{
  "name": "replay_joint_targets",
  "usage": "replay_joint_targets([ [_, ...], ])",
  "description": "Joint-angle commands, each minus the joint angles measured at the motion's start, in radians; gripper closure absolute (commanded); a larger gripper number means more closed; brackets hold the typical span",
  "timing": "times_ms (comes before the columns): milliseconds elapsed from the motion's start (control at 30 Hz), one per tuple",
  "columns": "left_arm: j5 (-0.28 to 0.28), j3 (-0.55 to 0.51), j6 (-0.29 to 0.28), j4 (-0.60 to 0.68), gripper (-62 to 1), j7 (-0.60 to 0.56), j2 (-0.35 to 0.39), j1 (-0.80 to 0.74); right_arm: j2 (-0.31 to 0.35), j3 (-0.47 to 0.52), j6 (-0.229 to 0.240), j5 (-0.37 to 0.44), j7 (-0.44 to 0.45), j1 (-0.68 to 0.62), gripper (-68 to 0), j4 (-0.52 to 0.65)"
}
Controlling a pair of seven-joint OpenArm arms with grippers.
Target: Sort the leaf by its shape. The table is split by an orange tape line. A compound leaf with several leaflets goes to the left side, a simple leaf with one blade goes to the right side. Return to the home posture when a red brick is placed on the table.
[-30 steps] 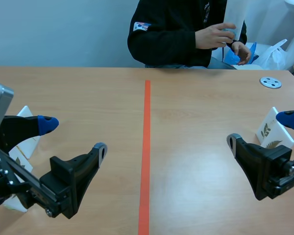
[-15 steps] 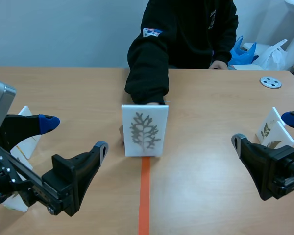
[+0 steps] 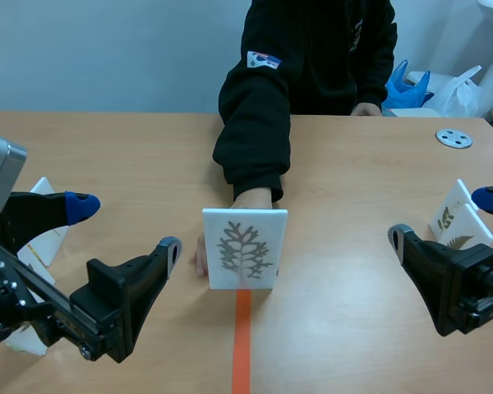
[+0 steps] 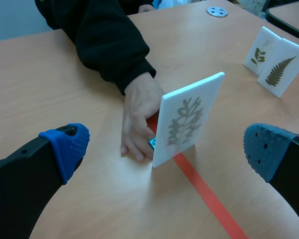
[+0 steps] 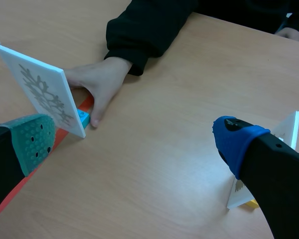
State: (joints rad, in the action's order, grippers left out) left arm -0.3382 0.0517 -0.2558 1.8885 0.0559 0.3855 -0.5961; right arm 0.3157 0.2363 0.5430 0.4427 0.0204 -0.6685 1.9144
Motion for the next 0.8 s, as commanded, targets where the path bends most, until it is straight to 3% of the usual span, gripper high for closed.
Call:
replay_joint_targets([
  [0, -0.006, -0.007, -0.002, 0.005, -62.3, -0.013, -0.002, -0.008, 0.01, 0.011, 0.0, 0.014, 0.016, 0.005, -67.9, 0.006],
  [333, -0.005, -0.007, -0.002, 0.005, -62.3, -0.013, -0.002, -0.007, 0.066, -0.027, 0.031, 0.006, 0.008, 0.084, -67.9, -0.006],
  [767, -0.005, -0.007, -0.002, 0.004, -62.3, -0.014, -0.002, -0.007, 0.097, -0.286, 0.057, -0.021, 0.033, 0.335, -67.9, -0.257],
])
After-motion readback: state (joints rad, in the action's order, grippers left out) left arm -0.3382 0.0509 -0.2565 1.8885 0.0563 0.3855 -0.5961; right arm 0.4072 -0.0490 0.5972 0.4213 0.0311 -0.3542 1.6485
